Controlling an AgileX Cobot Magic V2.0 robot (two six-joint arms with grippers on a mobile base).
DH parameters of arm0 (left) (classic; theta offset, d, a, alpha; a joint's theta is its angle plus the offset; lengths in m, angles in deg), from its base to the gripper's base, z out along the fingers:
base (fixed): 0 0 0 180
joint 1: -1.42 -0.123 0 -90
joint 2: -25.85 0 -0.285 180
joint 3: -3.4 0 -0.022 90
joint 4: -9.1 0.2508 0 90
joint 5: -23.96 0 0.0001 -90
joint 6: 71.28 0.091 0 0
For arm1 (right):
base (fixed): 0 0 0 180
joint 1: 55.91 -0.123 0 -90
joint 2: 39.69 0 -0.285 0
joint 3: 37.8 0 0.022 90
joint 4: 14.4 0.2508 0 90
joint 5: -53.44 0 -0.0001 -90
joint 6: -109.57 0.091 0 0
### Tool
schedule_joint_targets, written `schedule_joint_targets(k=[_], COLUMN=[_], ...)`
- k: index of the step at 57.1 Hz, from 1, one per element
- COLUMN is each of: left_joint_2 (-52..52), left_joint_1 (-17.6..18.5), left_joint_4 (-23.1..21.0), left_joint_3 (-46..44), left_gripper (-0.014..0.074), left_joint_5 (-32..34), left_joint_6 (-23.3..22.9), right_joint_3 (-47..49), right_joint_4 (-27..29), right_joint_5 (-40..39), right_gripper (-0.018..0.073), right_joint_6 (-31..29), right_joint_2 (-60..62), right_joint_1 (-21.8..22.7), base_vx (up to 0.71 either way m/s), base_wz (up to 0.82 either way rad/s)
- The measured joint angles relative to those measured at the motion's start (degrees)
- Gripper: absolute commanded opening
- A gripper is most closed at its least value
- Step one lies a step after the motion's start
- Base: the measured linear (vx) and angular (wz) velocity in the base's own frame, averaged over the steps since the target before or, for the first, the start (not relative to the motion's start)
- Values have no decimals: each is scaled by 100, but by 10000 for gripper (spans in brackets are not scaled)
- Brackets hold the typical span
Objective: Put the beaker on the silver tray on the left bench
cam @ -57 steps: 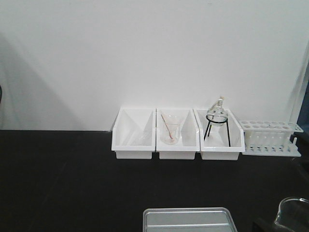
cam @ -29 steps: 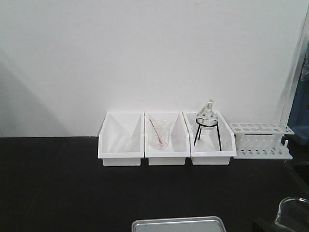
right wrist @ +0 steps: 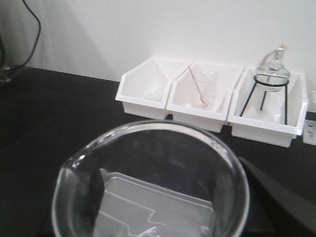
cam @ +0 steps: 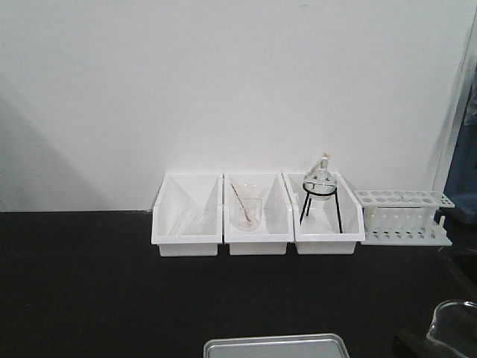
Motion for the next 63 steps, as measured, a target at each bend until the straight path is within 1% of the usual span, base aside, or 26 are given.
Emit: schedule_joint_targets(k=[6,10,17,23,34,39,40,44,47,54,63], left_joint_2=[0,0,0,0,0,0,0,0,0,0,0], left_joint_1=[0,0,0,0,0,0,0,0,0,0,0], left_joint_4=[0,0,0,0,0,0,0,0,0,0,0], left_joint_3=[0,0,0,0,0,0,0,0,0,0,0], left_gripper=[1,1,1,1,1,1,1,1,1,1,1], left_joint_5=[0,0,0,0,0,0,0,0,0,0,0], left_joint_6=[0,0,0,0,0,0,0,0,0,0,0], right_joint_3=[0,22,281,770,2042,2531,2947,3228,3379,3553,3577], right_joint_4=[116,158,152,152,477,741,986,1100,1130,1227,1644], right_joint_5=[283,208,-383,-1030,-2722,-3467,-3828,-3920,-3913,-3870,-3826], right_gripper=[-4,-4,-4,-4,-4,-4,-4,-4,-4,-4,-4], right_joint_6=[63,118,74,-284,-1709,-2085,-2216,-2410,-2671,-3616,-5072], right_joint_2=[-565,-1126,-2303,-3237,-4793,-5488,-6069,-6442,-6684,-7122,-7569], right_joint_1=[0,0,0,0,0,0,0,0,0,0,0], base_vx=[0,0,0,0,0,0,0,0,0,0,0], base_wz=[0,0,0,0,0,0,0,0,0,0,0])
